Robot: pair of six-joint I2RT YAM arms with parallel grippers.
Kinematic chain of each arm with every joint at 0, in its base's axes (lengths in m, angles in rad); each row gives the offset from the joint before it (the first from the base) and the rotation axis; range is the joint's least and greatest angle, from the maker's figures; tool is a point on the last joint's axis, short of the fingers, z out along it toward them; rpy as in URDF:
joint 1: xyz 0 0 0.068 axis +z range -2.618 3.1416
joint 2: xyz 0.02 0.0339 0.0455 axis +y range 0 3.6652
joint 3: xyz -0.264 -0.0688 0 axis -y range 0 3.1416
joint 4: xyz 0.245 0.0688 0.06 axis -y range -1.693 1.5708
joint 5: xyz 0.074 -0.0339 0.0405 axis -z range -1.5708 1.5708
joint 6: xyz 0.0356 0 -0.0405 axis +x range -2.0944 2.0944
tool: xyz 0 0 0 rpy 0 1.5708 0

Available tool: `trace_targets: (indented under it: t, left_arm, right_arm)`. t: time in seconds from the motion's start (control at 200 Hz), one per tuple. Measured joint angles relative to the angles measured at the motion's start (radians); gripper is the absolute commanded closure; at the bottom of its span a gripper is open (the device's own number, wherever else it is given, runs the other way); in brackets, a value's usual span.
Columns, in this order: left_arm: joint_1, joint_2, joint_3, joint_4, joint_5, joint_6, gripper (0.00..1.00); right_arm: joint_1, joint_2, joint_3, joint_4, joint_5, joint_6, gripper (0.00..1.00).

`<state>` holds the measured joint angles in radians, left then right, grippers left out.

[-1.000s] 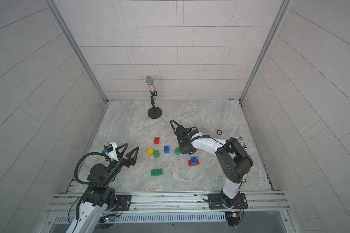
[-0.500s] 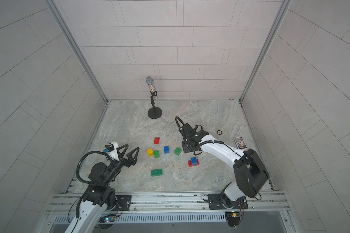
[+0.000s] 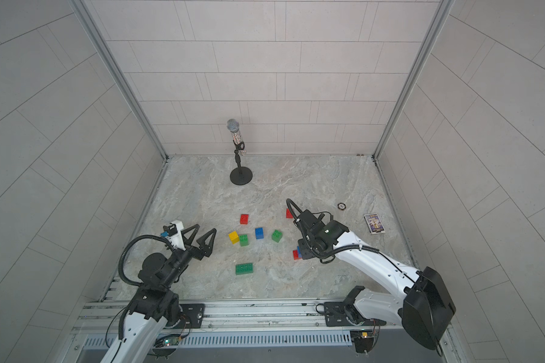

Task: Assemble the number 1 with lego
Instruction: Assemble the lego brick with the lego brick.

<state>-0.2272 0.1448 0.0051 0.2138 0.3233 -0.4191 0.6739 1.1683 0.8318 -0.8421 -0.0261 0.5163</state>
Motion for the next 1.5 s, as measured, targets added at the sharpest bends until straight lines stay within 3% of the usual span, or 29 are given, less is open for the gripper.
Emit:
trace_targets:
  t: [0.425,1.496]
  left_arm:
    - [0.000,0.000,0.000,0.000,-0.006,0.000,0.00]
    - [0.000,0.000,0.000,0.000,-0.007,0.000,0.00]
  right_arm:
    - [0.051,0.029,0.028,0.007,0.016,0.025,1.00]
    - [0.053,0.097,0.098,0.008,0.047,0.031,1.00]
